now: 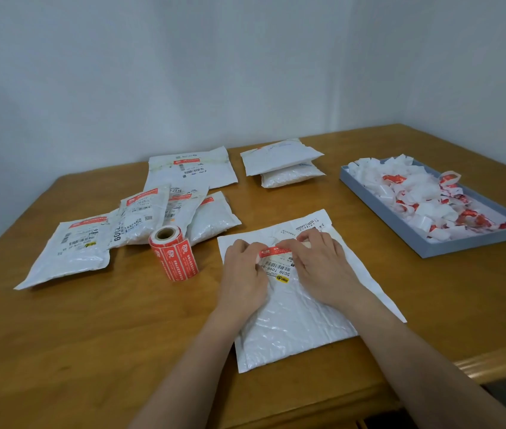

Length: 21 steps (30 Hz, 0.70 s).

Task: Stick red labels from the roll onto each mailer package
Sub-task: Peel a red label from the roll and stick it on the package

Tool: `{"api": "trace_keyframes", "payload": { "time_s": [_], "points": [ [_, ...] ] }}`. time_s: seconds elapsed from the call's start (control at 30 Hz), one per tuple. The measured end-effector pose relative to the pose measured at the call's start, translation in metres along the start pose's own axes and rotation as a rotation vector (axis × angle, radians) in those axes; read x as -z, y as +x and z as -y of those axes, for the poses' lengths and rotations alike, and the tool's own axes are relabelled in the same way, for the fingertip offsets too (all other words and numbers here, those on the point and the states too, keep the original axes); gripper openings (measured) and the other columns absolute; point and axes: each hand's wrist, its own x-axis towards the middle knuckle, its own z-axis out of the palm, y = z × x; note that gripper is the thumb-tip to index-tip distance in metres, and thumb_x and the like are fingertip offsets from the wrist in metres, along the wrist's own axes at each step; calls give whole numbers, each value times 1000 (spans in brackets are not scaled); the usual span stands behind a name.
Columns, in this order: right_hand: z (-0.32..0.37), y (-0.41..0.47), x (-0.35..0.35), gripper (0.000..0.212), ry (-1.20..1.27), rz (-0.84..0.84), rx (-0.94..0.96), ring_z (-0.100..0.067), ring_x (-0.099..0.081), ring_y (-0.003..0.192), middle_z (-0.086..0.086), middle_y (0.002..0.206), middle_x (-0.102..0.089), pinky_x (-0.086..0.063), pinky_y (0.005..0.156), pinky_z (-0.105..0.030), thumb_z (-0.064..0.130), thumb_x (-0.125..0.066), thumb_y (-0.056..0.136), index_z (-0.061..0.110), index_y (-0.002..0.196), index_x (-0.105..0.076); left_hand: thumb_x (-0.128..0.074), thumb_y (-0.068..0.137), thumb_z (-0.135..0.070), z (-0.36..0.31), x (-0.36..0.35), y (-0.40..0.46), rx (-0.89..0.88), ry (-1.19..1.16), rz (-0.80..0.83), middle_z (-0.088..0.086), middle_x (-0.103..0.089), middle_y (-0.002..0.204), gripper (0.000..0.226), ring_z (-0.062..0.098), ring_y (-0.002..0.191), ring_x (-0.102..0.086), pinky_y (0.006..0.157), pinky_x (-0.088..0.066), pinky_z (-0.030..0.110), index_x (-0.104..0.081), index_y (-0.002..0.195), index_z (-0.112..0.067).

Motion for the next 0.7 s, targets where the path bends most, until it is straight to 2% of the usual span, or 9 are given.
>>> {"api": "trace_keyframes", "payload": {
  "time_s": [0.17,0.4,0.57,0.7],
  "points": [
    [4,1,2,45,-45,59,6,-17,-29,126,4,134,-34,-18,110,-34,26,-32,100,50,137,-39,-42,91,-4,0,2,-3,0,91,46,0,-41,112,49,15,109,-36,88,-38,25,-52,134,-24],
    [4,1,0,47,-82,68,-8,-17,-29,126,5,136,-32,-19,111,-36,26,-35,98,51,137,-38,-43,88,-10,-3,-1,-3,-24,250,88,2,-38,117,50,19,109,-34,95,-38,33,-49,136,-22],
    [6,2,-2,47,-82,18,-15,-18,-34,122,5,133,-37,-26,107,-35,22,-38,95,47,134,-44,-42,89,-22,-5,-1,-7,23,370,61,0,-34,133,48,22,121,-28,102,-25,36,-46,136,-34],
    [4,2,-5,45,-28,-8,-16,-18,-38,116,4,129,-41,-31,105,-35,18,-41,93,41,131,-51,-40,92,-24,-3,-1,-7,72,347,119,0,-27,150,51,30,142,-13,117,-6,56,-41,141,-36]
  ]
}}
